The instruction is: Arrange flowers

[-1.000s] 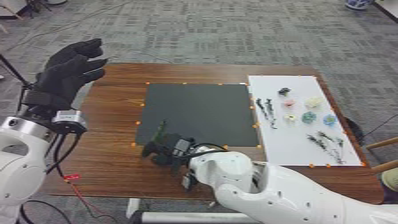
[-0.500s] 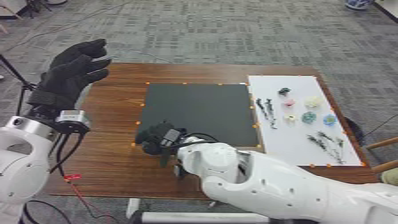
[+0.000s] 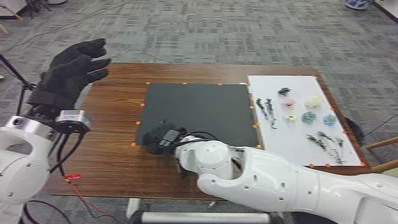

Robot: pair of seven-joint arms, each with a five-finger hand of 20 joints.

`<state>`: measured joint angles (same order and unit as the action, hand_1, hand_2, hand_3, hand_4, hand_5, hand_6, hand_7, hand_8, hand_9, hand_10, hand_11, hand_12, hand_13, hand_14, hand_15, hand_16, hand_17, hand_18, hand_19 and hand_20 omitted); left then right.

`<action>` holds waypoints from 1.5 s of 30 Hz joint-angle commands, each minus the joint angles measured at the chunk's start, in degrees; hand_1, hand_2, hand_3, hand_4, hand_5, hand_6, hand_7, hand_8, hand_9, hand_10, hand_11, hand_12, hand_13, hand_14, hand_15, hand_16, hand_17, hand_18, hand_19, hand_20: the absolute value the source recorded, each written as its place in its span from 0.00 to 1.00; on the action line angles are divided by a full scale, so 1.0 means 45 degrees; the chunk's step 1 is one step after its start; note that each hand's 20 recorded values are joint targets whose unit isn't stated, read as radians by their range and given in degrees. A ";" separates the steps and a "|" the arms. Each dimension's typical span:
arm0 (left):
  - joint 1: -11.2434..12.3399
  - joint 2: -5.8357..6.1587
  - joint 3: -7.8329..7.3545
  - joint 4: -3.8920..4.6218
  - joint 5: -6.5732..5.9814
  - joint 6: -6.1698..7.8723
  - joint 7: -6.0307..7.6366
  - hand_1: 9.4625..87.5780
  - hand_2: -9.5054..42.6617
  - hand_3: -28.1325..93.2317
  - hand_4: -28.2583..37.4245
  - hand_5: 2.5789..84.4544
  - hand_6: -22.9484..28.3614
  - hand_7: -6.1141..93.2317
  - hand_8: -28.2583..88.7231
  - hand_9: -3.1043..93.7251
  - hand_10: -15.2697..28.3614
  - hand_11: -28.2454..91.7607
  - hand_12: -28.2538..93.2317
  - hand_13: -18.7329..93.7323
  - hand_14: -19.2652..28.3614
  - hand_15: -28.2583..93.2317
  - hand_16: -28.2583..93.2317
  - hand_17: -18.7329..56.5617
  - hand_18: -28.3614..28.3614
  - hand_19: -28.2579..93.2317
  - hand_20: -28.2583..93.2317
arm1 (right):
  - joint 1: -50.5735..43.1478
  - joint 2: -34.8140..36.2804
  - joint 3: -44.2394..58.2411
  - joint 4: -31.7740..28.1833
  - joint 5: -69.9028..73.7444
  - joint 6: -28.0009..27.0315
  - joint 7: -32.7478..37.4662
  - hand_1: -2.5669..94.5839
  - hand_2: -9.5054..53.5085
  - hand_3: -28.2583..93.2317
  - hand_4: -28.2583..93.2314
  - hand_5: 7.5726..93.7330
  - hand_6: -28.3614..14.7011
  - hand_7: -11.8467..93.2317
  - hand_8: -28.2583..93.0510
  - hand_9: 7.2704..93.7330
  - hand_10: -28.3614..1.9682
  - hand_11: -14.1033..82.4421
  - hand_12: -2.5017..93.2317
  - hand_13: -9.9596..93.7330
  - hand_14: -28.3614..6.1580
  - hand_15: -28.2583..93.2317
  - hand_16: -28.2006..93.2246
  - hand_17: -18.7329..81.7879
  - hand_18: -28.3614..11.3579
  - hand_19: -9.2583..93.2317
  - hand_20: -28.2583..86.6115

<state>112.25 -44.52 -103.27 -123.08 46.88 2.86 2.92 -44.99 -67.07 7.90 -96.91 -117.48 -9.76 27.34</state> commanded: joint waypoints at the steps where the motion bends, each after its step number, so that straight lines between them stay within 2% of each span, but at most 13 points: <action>1: 0.0431 -0.0042 -0.0343 -0.0164 0.0004 0.0204 0.0035 0.23 0.03 0.79 0.00 0.26 0.49 0.36 0.13 0.20 0.59 0.50 0.34 0.25 0.69 0.63 0.17 0.13 0.84 0.57 0.33 | 0.0283 0.0366 -0.0055 -0.0300 -0.0280 -0.0122 -0.0044 0.17 0.70 1.00 0.20 0.43 0.70 0.27 0.12 0.89 0.62 0.92 0.45 0.86 0.49 0.97 0.54 0.58 0.13 0.97 0.60; 6: 0.0388 -0.0030 -0.0297 -0.0140 0.0020 0.0227 0.0004 0.23 0.03 0.79 0.00 0.26 0.49 0.36 0.13 0.20 0.59 0.50 0.34 0.26 0.69 0.63 0.17 0.13 0.84 0.57 0.33 | 0.0238 0.0520 0.0042 -0.0435 -0.0339 -0.0306 -0.0068 0.16 0.69 1.00 0.20 0.43 0.71 0.27 0.12 0.90 0.62 0.92 0.45 0.86 0.49 0.97 0.54 0.58 0.13 0.97 0.60; 14: 0.0576 -0.0071 -0.0427 -0.0202 0.0010 0.0237 0.0037 0.23 0.03 0.80 0.00 0.26 0.49 0.36 0.13 0.20 0.59 0.50 0.34 0.25 0.69 0.63 0.17 0.13 0.84 0.56 0.33 | 0.0120 0.0640 0.0178 -0.0422 -0.0326 -0.0309 -0.0091 0.16 0.68 1.00 0.21 0.45 0.71 0.27 0.12 0.90 0.62 0.92 0.45 0.87 0.49 0.97 0.54 0.58 0.13 0.97 0.60; 23: 0.0799 -0.0099 -0.0630 -0.0287 0.0015 0.0308 0.0076 0.23 0.03 0.80 0.00 0.26 0.49 0.36 0.13 0.20 0.59 0.50 0.34 0.25 0.69 0.63 0.17 0.13 0.84 0.56 0.33 | -0.0421 0.0877 0.0630 -0.0685 -0.0517 -0.0888 -0.0454 0.16 0.68 1.00 0.21 0.45 0.70 0.27 0.12 0.90 0.62 0.92 0.45 0.87 0.49 0.97 0.54 0.58 0.13 0.97 0.59; 34: 0.0666 -0.0086 -0.0506 -0.0223 -0.0007 0.0257 0.0054 0.23 0.03 0.80 0.00 0.26 0.49 0.36 0.12 0.20 0.59 0.50 0.34 0.25 0.69 0.63 0.17 0.13 0.84 0.57 0.33 | -0.1198 0.0742 0.1683 -0.1532 -0.0216 -0.0889 -0.1189 0.16 0.63 1.00 0.21 0.45 0.70 0.27 0.12 0.90 0.62 0.92 0.45 0.87 0.49 0.97 0.55 0.58 0.12 0.97 0.60; 39: 0.0615 -0.0114 -0.0475 -0.0195 0.0010 0.0264 0.0012 0.23 0.03 0.79 0.00 0.26 0.49 0.36 0.12 0.20 0.59 0.50 0.34 0.25 0.69 0.63 0.17 0.13 0.84 0.57 0.33 | -0.1638 0.0852 0.2323 -0.2049 0.0032 -0.0860 -0.1613 0.15 0.61 1.00 0.21 0.45 0.70 0.27 0.12 0.89 0.62 0.92 0.45 0.86 0.49 0.97 0.55 0.58 0.13 0.97 0.60; 42: 0.0622 -0.0183 -0.0464 -0.0192 0.0030 0.0247 0.0002 0.23 0.03 0.79 0.00 0.26 0.49 0.36 0.12 0.20 0.59 0.50 0.34 0.25 0.69 0.63 0.17 0.13 0.84 0.57 0.33 | -0.2039 0.1243 0.2937 -0.2357 0.0123 0.0048 -0.1906 0.14 0.61 1.00 0.19 0.46 0.70 0.27 0.12 0.89 0.61 0.92 0.45 0.86 0.49 0.97 0.55 0.58 0.12 0.97 0.60; 45: 0.0533 -0.0350 -0.0296 -0.0113 0.0024 0.0185 -0.0003 0.23 0.03 0.79 0.00 0.26 0.49 0.36 0.12 0.20 0.59 0.50 0.34 0.25 0.69 0.63 0.17 0.13 0.84 0.57 0.33 | -0.3587 0.1728 0.5512 -0.2659 0.1331 -0.0290 -0.2263 0.14 0.60 1.00 0.17 0.47 0.70 0.27 0.12 0.88 0.61 0.91 0.45 0.85 0.48 0.96 0.55 0.57 0.13 0.96 0.59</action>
<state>115.10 -44.58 -105.42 -123.85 46.86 3.69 3.11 -53.14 -62.96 19.02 -105.61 -116.72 -13.41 20.52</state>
